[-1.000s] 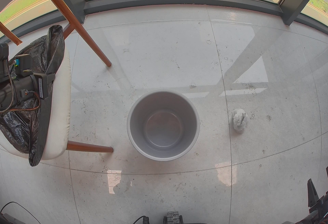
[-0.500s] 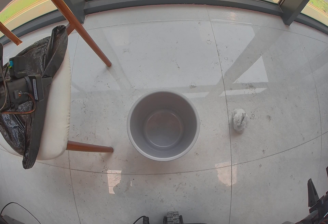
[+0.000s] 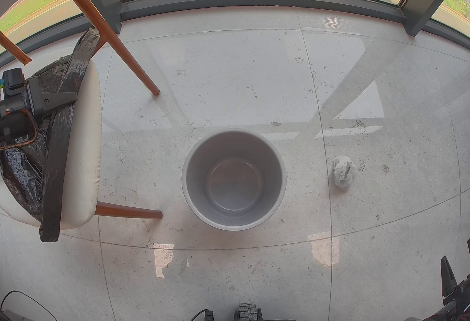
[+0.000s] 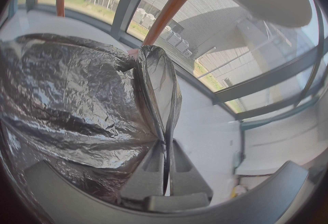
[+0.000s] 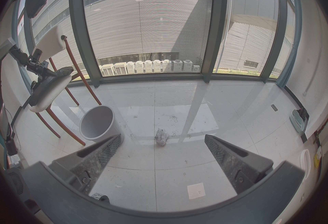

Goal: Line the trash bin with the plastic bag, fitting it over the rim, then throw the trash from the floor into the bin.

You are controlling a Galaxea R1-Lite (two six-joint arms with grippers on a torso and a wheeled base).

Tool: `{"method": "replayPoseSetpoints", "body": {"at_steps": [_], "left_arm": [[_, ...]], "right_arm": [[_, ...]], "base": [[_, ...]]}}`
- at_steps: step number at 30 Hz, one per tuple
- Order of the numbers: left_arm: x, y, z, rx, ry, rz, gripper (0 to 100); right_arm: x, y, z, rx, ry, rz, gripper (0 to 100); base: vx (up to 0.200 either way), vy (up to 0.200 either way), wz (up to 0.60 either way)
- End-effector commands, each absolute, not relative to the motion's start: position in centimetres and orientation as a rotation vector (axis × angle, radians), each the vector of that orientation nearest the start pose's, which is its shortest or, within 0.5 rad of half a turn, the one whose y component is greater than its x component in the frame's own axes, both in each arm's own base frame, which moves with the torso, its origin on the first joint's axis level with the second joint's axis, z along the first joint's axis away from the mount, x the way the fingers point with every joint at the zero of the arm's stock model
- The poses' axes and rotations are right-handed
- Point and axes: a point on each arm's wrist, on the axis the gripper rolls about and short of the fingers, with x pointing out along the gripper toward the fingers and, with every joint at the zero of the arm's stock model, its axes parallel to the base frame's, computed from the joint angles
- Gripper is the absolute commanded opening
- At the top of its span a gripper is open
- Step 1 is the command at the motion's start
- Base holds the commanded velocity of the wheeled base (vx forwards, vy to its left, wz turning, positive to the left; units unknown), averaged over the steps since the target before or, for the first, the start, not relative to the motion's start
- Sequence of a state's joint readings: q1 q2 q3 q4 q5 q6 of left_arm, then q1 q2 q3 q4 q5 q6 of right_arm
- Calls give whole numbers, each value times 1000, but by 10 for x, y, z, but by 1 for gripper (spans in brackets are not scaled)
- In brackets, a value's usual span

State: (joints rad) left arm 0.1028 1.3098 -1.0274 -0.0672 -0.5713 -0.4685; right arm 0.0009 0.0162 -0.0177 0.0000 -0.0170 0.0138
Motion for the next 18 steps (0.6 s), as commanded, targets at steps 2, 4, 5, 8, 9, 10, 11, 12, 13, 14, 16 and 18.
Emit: {"method": "replayPoseSetpoints", "body": {"at_steps": [2, 4, 5, 8, 9, 10, 11, 12, 13, 14, 16, 18], "left_arm": [[173, 2, 324, -744, 300, -573, 0], [158, -4, 336, -848, 301, -623, 0], [151, -7, 341, -879, 305, -657, 0], [138, -18, 354, -933, 350, -780, 0], [137, -20, 355, -939, 362, -804, 0], [136, -24, 356, -943, 382, -836, 0], [134, -26, 357, -947, 398, -859, 0], [134, -27, 356, -948, 403, -863, 0], [130, -32, 356, -944, 428, -905, 0], [126, -34, 357, -938, 428, -924, 0], [119, -41, 358, -926, 452, -986, 0], [118, -47, 359, -918, 475, -1031, 0]], "right_arm": [[-22, 0, 76, 14, 4, -15, 100], [-22, 0, 76, 14, 4, -15, 100], [-23, 0, 76, 14, 3, -15, 100], [-22, 0, 76, 14, 4, -15, 100], [-23, 0, 76, 14, 3, -15, 100], [-23, 0, 76, 14, 3, -15, 100], [-23, 0, 76, 15, 3, -15, 100], [-22, 0, 76, 15, 4, -15, 100], [-23, 0, 76, 20, 3, -17, 100], [-23, 0, 76, 21, 3, -18, 100], [-23, -1, 76, 25, 3, -20, 100], [-23, -1, 76, 25, 3, -20, 100]], "base": [[0, 0, 0], [0, 0, 0], [0, 0, 0], [0, 0, 0], [0, 0, 0], [0, 0, 0], [0, 0, 0], [0, 0, 0], [0, 0, 0], [0, 0, 0], [0, 0, 0], [0, 0, 0]]}}
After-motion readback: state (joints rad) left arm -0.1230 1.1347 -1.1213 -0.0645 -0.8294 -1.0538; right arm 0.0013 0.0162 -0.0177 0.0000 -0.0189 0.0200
